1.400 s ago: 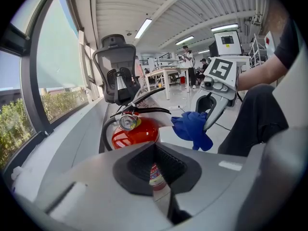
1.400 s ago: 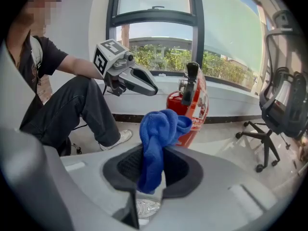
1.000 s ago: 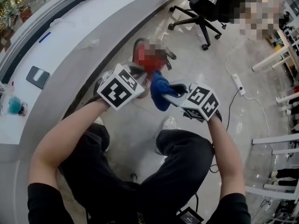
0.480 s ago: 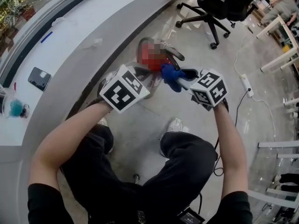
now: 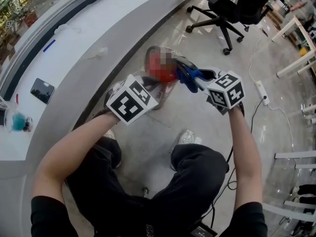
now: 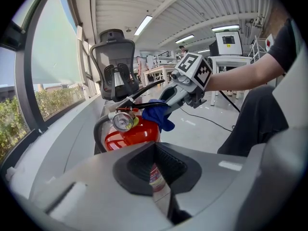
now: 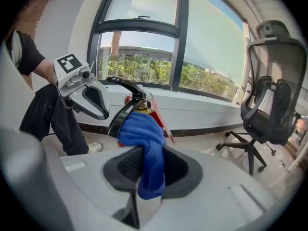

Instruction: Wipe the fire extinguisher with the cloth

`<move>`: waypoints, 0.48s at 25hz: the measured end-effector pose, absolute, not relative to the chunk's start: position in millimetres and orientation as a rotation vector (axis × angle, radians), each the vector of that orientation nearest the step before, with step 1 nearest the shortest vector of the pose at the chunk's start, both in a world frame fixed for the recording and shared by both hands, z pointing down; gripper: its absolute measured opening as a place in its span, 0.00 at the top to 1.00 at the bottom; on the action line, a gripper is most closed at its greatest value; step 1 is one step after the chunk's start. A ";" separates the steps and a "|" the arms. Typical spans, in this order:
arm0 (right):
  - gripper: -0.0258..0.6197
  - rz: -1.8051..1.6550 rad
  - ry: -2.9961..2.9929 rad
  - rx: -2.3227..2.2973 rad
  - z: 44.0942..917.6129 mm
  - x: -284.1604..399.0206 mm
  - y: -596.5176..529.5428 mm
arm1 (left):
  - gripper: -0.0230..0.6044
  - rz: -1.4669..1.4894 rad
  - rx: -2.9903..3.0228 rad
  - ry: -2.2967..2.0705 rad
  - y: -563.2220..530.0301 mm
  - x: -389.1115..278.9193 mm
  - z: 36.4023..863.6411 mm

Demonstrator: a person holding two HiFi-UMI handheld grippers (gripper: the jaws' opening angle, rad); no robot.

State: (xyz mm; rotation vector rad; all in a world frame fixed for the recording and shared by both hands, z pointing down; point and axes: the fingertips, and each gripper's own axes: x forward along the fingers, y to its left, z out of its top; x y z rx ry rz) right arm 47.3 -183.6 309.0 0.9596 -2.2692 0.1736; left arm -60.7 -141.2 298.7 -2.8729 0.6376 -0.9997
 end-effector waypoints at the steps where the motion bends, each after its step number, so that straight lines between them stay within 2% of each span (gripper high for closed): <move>1: 0.83 0.180 -2.278 0.967 307.4 48.4 -187.6 | 0.95 -0.995 -2.873 0.637 -141.8 -60.6 298.5; 12: 0.84 0.190 -2.306 0.987 296.0 42.5 -201.2 | 0.95 -0.990 -2.878 0.655 -144.0 -65.0 295.2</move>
